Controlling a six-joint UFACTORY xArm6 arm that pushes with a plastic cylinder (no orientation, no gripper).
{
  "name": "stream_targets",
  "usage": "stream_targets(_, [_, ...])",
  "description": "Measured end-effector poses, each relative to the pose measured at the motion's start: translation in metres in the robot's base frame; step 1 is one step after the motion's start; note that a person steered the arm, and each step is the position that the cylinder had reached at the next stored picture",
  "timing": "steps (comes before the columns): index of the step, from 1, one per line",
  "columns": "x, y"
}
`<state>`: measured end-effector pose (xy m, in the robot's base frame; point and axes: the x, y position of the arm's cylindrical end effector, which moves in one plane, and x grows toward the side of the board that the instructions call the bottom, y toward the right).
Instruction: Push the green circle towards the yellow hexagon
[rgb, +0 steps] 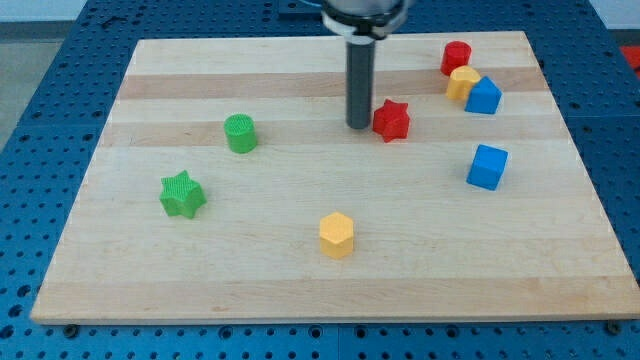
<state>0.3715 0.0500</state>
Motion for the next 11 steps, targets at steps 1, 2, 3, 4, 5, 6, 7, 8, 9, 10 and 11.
stream_targets(1, [0.000,0.046])
stream_targets(2, [0.000,0.068])
stream_targets(3, [0.000,0.051])
stream_targets(4, [0.005,0.013])
stream_targets(5, [-0.022,-0.016])
stream_targets(6, [-0.043,-0.061])
stream_targets(7, [-0.042,-0.132])
stream_targets(8, [-0.018,-0.190])
stream_targets(9, [0.021,-0.186])
stream_targets(10, [0.024,-0.144])
stream_targets(11, [0.023,-0.113])
